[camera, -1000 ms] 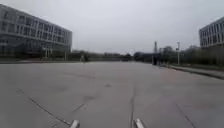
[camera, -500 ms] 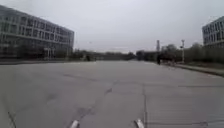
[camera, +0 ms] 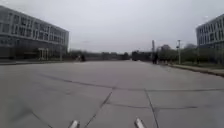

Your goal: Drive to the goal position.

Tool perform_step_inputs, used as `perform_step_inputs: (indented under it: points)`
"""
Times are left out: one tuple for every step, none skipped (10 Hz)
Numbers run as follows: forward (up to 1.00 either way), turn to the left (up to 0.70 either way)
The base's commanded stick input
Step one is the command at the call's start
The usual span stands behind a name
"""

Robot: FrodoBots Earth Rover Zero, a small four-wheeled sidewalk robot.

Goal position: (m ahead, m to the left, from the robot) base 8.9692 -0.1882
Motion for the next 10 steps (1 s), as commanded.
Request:
perform_step_inputs:
  points:
    - [1.00,0.02]
    - [1.00,0.02]
    - [1.00,0.02]
    - [1.00,0.02]
    - [1.00,0.02]
    - [1.00,0.02]
    - [1.00,0.02]
    - [1.00,0.02]
    - [1.00,0.02]
    - [1.00,0.02]
